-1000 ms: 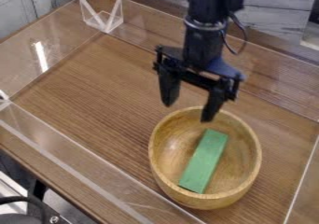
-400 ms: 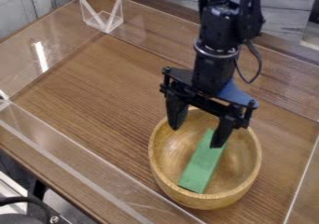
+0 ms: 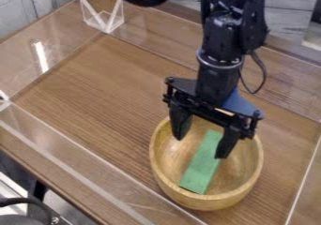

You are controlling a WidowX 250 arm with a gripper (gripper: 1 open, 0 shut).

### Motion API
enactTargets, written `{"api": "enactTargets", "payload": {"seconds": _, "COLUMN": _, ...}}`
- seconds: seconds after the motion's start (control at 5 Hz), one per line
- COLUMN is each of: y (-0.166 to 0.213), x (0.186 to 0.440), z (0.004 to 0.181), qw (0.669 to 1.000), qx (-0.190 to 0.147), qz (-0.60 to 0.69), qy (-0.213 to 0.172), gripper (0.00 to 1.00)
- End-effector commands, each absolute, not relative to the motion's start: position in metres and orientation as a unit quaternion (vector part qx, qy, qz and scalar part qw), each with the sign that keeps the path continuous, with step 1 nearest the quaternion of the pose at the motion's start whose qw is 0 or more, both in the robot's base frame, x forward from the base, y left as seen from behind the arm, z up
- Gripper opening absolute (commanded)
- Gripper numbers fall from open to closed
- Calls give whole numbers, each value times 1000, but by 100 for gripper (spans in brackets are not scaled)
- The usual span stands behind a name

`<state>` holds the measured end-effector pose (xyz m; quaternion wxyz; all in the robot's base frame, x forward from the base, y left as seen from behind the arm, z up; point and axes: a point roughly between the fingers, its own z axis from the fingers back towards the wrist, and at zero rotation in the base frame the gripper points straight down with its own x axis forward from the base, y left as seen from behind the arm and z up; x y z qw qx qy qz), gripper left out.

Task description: Remove the green block from inside the brown bowl and put it on the table

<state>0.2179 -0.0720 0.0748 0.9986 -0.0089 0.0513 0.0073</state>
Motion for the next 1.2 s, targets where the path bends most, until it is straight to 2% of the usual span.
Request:
{"api": "enactTargets", "payload": {"seconds": 0.0, "y": -78, "x": 222, "z": 95, "qw": 999, "qx": -32, "qz": -3, "qy": -2, "gripper": 100}}
{"api": "enactTargets", "payload": {"seconds": 1.0, "y": -83, "x": 221, "z": 78, "qw": 998, "qx": -58, "qz": -19, "qy": -7, "gripper": 100}}
